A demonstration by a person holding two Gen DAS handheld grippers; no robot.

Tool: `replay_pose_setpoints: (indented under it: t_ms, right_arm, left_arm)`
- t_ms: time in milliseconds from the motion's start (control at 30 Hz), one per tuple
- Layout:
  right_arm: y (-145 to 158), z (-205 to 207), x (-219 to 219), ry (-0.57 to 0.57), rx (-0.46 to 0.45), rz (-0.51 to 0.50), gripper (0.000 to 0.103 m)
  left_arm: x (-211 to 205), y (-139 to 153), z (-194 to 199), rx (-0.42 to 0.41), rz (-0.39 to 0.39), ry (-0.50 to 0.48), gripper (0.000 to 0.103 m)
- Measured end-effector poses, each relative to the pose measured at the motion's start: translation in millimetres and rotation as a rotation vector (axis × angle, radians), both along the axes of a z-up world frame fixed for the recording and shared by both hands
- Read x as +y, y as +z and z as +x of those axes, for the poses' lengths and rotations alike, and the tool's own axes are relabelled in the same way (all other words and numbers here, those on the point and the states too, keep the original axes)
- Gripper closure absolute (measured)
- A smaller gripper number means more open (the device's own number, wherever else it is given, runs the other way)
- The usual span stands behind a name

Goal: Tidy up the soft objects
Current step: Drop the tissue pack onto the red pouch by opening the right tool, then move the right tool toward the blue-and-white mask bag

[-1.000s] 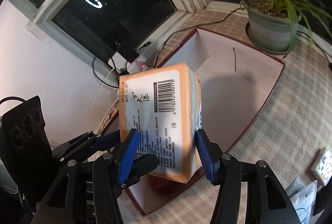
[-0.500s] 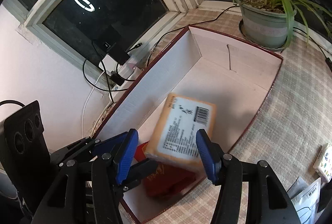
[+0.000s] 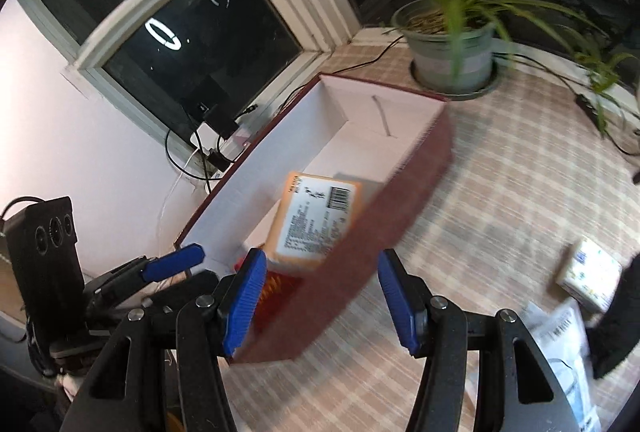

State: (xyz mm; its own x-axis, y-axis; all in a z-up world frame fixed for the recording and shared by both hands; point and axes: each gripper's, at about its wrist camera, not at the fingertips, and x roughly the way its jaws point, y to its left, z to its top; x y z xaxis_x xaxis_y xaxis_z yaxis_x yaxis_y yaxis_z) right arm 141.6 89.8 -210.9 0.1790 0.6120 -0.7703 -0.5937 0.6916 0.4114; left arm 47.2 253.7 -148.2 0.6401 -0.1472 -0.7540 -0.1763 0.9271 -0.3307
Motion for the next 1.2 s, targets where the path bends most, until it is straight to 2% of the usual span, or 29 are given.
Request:
replay_pose_setpoints:
  t_ms: [233,400,533,867,1200]
  right_arm:
    - [18.2,-2.1,-82.9,-0.019,-0.019,0.029,0.048]
    - [27.7,-0.7,-150.5,-0.036,-0.040,0.044,0.038]
    - [25.5,-0.4,-198.6,-0.050,-0.042,0.034,0.037]
    - [-19.4,3.0,-286.9,-0.028,0.042,-0.053,0.037]
    - [-68.2,10.7,-319.5,0.020,0.160,-0.115,0.037]
  left_arm:
    - [-42.4,9.2,-19.8,-0.024,-0.025,0.018,0.043]
    - [-82.9,6.6,-29.6,-0.025,-0.053,0.012,0.043]
    - [-112.9,-1.3,-35.7,-0.016,-0.093,0.008,0.043]
    - [-170.4,-36.7,-48.4,0.047,-0.169,-0.005,0.043]
    - [-186.4,-67.4,-28.0,0.097,-0.210,0.002,0.043]
